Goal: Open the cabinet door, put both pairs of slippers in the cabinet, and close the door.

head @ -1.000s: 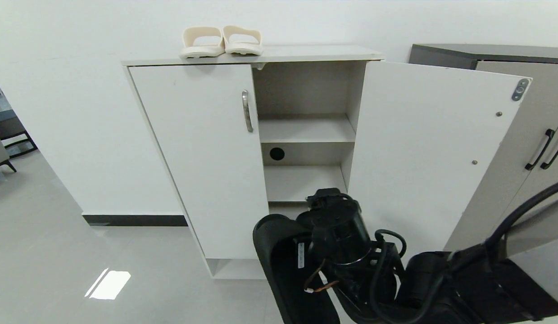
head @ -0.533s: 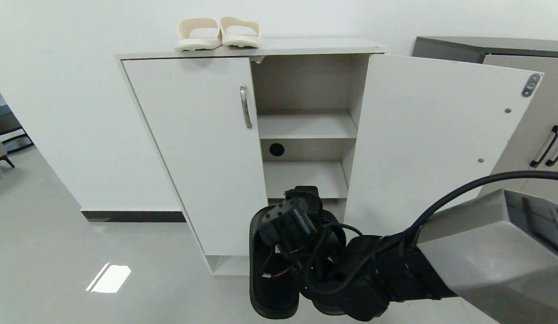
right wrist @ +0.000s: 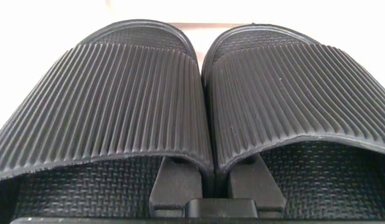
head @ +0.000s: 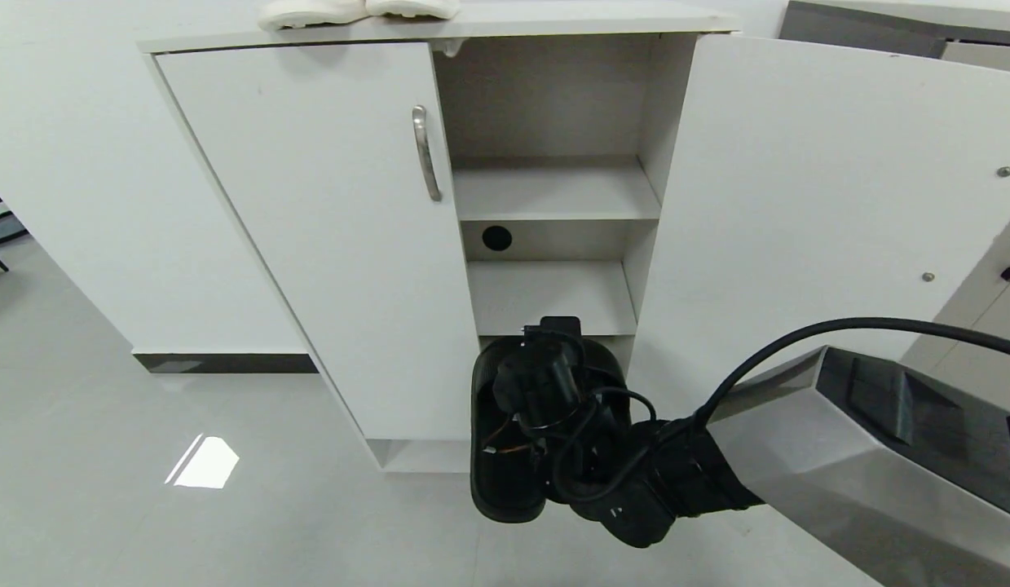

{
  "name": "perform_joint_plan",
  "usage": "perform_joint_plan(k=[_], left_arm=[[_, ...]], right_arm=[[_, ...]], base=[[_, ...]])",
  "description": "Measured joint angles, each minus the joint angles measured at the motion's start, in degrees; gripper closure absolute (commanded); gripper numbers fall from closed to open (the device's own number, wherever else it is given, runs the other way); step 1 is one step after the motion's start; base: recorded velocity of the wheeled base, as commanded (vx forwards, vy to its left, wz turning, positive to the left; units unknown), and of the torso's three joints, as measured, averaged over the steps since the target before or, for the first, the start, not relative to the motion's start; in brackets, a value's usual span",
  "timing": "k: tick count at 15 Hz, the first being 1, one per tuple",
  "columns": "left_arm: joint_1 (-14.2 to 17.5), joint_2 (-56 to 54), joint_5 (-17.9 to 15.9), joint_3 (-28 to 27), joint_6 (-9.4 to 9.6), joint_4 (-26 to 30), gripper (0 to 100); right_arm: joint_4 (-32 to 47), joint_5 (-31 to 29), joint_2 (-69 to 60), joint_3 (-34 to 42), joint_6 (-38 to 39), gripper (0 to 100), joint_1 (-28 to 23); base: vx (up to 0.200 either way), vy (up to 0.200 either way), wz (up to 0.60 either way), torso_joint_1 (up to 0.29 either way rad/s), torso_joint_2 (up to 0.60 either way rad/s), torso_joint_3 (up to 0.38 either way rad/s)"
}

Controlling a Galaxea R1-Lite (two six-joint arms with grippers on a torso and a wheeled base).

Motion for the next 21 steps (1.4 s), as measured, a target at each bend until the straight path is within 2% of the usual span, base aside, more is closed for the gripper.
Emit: perform_joint_plan(k=[5,10,11,17,21], left_arm=[[0.00,-0.09,-0.02,0.00,0.00,-0.04,100],[0.00,-0.11,0.04,0.00,-0.12,-0.04,100],[0.00,-0.13,0.06,0.00,-0.11,-0.06,100],[0.00,-0.13,0.06,0.00,-0.09,-0.11,100],[0.00,-0.13,0.06,0.00,-0.09,-0.09,100]], right_arm=[[-7.61,-0.11,0.16,1.65,-6.40,100,-0.41],[-28.38,-3.34,1.07,2.94,-21.31,100,-0.90],[-29.92,-4.22,1.15,3.35,-22.71,100,-1.12],[-30.00,-4.32,1.79,3.85,-22.78,100,-1.76],[-29.84,-4.27,3.16,3.74,-22.80,100,-1.78]], base=[[0.000,0.000,0.00,0.008,0.00,-0.200],[0.000,0.000,0.00,0.005,0.00,-0.066],[0.000,0.000,0.00,0.000,0.00,0.000],[0.000,0.000,0.00,0.000,0.00,0.000],[0.200,0.000,0.00,0.000,0.00,-0.001]])
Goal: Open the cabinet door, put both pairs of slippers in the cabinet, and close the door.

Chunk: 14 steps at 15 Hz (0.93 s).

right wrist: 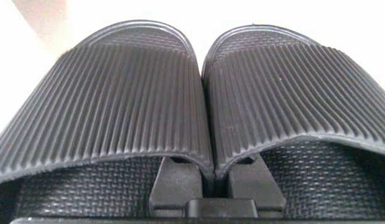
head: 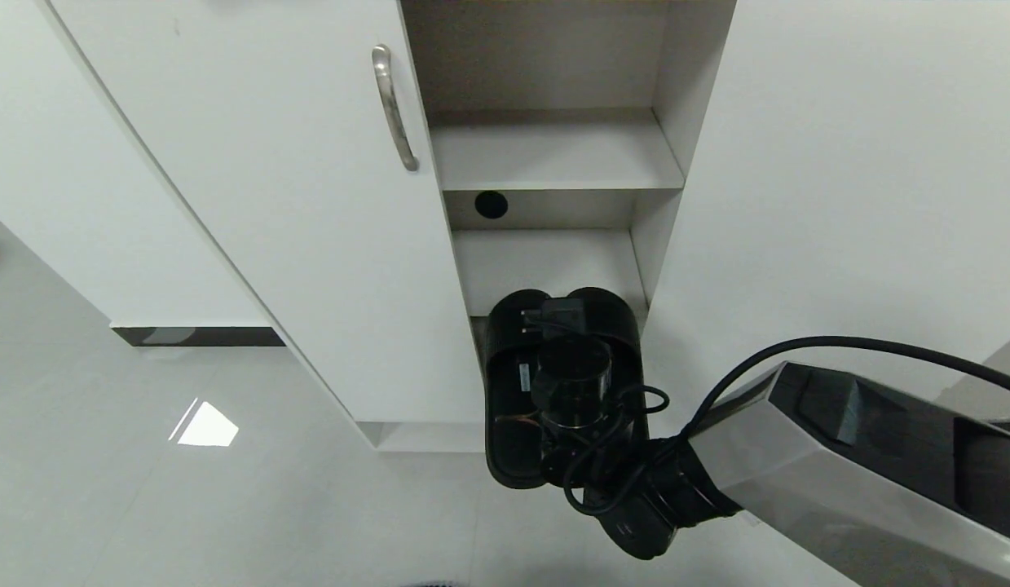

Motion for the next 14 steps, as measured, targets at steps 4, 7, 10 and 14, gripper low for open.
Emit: perform_joint_plan(k=[4,7,10,14], left_arm=[[0.00,-0.02,0.00,0.02,0.02,0.02,100],[0.00,-0.06,0.00,0.00,0.02,0.02,100],[0.00,-0.06,0.00,0.00,0.02,-0.05,100],[0.00,-0.06,0.00,0.00,0.00,0.00,100]], right_arm=[[1.80,0.06,1.19,-1.40,0.00,100,-0.01],[4.47,0.06,2.22,-4.46,0.01,100,-0.28],[5.92,0.05,3.58,-7.35,0.01,100,-0.41],[10.76,0.06,6.24,-15.24,0.04,100,-1.68]], base=[[0.200,0.000,0.00,0.004,0.00,0.002],[0.200,0.000,0.00,0.001,0.00,0.002],[0.067,0.000,0.00,0.002,0.00,0.001],[0.000,0.000,0.00,0.000,0.00,0.000]])
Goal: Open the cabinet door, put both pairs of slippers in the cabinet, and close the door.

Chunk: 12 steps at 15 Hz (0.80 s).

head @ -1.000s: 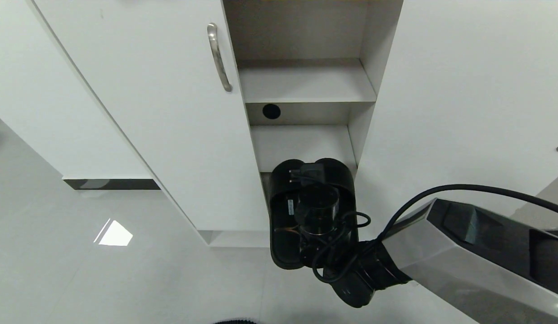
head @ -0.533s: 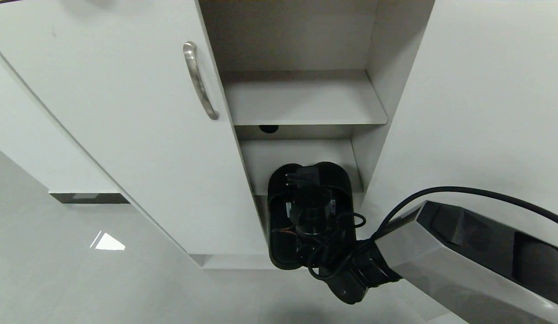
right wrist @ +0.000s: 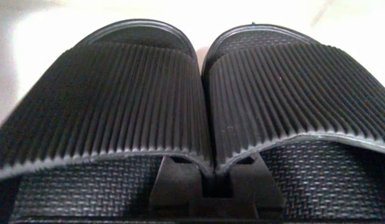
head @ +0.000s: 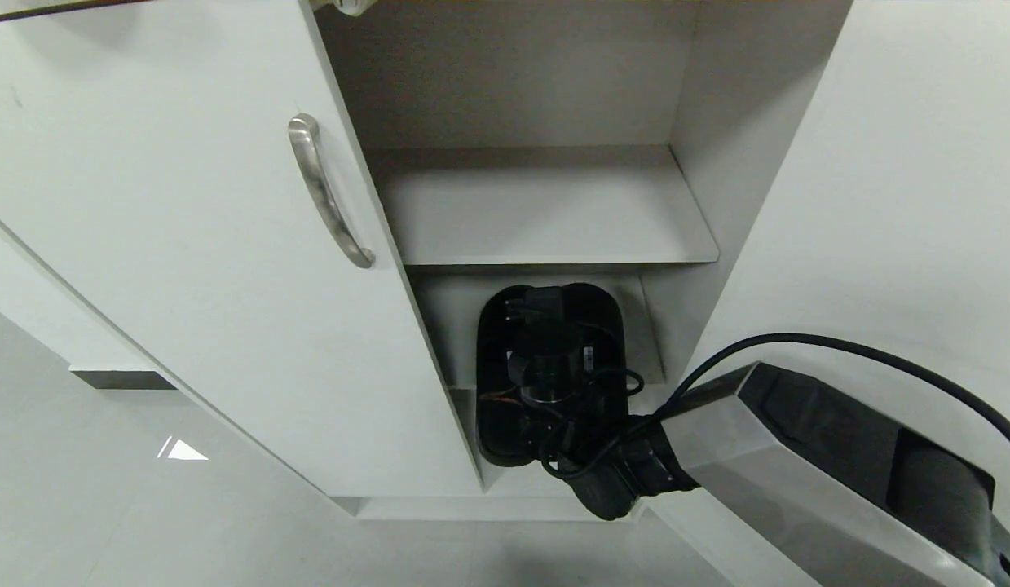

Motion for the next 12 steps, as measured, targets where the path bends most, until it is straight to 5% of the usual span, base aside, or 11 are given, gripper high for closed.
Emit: perform_joint_plan(k=[12], left_arm=[[0.00,0.00,0.00,0.02,-0.09,0.00,100]], right_arm=[[10.26,1.22,8.18,-18.19,-0.06,100,-5.16]], base=[[0.000,0.000,0.00,0.000,0.00,0.000]])
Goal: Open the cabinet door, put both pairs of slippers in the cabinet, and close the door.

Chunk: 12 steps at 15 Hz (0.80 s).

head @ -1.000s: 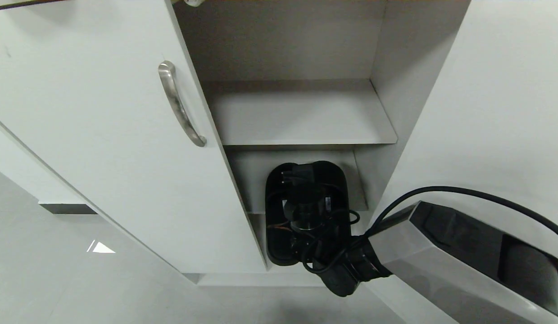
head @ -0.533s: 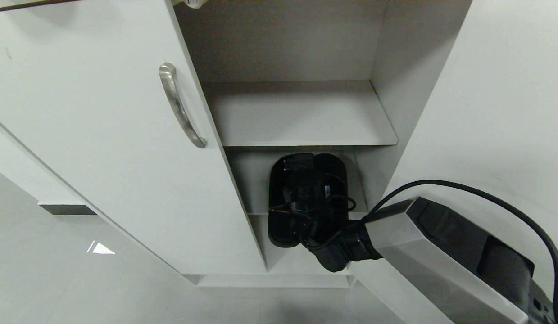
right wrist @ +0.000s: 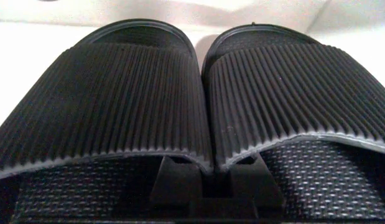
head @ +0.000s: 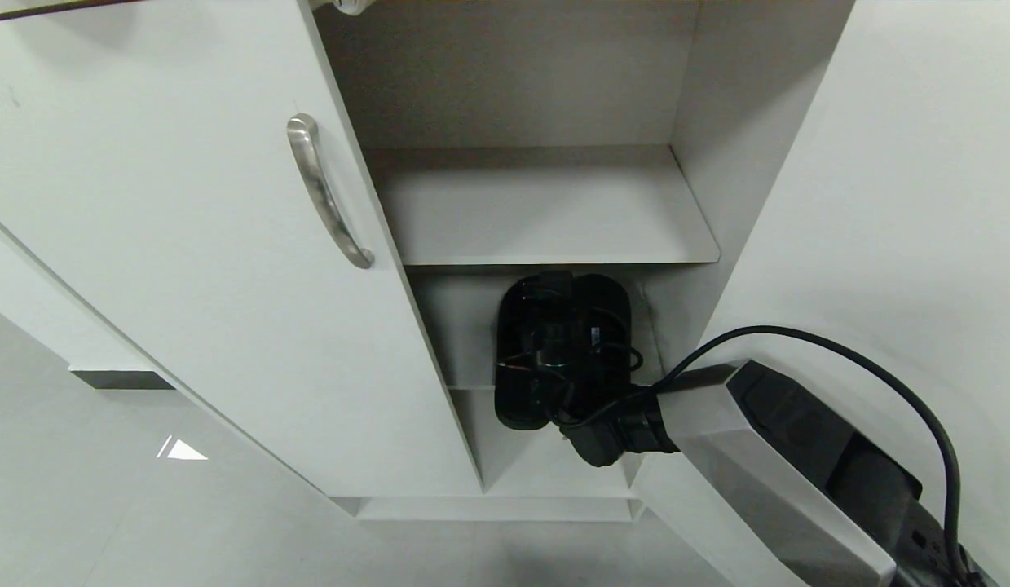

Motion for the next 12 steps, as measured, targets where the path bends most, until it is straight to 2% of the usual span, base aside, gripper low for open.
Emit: perform_joint_plan(k=[4,5,10,12], left_arm=[[0.00,0.00,0.00,0.00,0.00,-0.02,100],[0.00,0.00,0.00,0.00,0.00,-0.02,100],[0.00,0.00,0.00,-0.02,-0.02,-0.02,100],[0.00,0.00,0.16,0.02,-0.24,-0.05,100]], right_arm=[[1.48,0.17,0.78,-2.22,0.04,100,-0.12],[1.45,0.15,0.88,-2.33,0.04,0,-0.12],[1.32,0.12,1.13,-2.38,0.72,0,-0.12],[0.40,0.11,0.72,-0.01,1.29,0,0.02]], base=[[0.000,0.000,0.00,0.000,0.00,0.000],[0.000,0.000,0.00,0.000,0.00,0.000],[0.000,0.000,0.00,0.000,0.00,0.000],[0.000,0.000,0.00,0.000,0.00,0.000]])
